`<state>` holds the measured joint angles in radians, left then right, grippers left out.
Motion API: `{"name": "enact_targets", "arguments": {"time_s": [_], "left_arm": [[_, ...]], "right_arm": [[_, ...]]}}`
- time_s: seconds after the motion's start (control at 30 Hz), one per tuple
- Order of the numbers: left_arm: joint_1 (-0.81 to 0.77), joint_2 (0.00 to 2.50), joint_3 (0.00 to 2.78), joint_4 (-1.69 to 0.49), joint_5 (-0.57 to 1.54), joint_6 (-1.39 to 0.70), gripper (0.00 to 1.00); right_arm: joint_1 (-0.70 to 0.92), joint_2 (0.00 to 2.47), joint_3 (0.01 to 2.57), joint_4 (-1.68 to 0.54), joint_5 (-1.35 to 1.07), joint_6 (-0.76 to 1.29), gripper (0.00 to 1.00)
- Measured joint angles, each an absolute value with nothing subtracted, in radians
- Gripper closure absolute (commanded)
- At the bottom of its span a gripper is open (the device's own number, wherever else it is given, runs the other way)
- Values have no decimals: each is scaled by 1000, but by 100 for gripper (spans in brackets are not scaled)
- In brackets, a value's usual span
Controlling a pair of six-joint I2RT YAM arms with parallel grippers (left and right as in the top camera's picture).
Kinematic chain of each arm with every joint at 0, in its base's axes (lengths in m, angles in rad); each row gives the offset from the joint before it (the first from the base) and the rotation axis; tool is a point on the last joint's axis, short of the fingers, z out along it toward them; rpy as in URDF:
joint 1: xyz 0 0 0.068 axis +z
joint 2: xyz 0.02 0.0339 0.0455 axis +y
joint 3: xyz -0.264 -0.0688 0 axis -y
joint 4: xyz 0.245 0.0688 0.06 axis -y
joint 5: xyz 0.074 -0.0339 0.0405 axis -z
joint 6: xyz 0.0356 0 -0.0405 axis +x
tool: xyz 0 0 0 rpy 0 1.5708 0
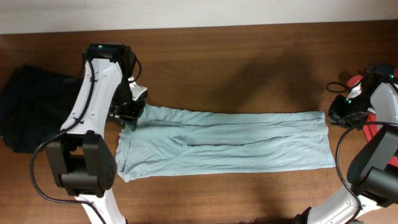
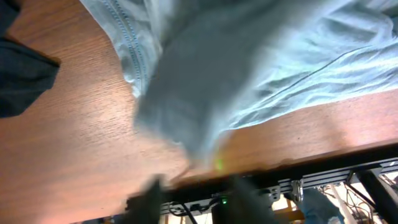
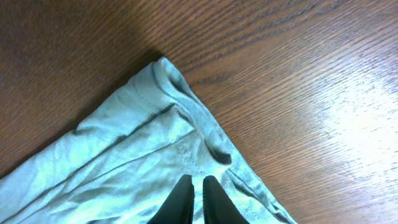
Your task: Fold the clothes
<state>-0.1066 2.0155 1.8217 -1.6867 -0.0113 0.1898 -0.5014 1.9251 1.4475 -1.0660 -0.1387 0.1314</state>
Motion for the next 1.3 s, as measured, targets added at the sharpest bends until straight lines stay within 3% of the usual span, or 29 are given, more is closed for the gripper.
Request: {"name": "enact_targets", "arguments": {"time_s": [0.03,0.07,0.1,0.33,0.43,0.57,0.63,0.77,0.97,1.13,1.3], "left_arm": [[-107,2016,1822,-1687,-10,189,16],[-107,2016,1822,-1687,-10,187,13],[-107,2016,1821,-1687,-9,187,4],[-99,2016,1849,-1618,-9,186,5],[-85,2016,1867,-1562,22,186,23],[-67,2016,1869,-1464,87,165,82],[-64,2016,1870,-1407,126,160,99],[-78,2016,1868,-1324,193,156,99],[-130,2014,1742,-1135,228,156,99],[-132,2014,1641,-1092,232,156,99],[-131,2014,1623,-1064,232,165,99]], "right_arm": [[-501,1925,1448,-1066,-139,135,75],[-501,1925,1448,-1066,-139,135,70],[-501,1925,1448,-1066,-139,133,69],[-494,1925,1448,-1029,-314,74,64],[-464,1925,1448,-1021,-379,44,62],[-418,1925,1448,-1026,-422,18,61],[-402,1925,1448,-1037,-434,18,61],[-371,1925,1448,-1076,-440,22,62],[-272,1926,1448,-1082,-362,86,76],[-240,1968,1448,-1082,-329,117,78],[-237,2034,1427,-1053,-311,139,91]]}}
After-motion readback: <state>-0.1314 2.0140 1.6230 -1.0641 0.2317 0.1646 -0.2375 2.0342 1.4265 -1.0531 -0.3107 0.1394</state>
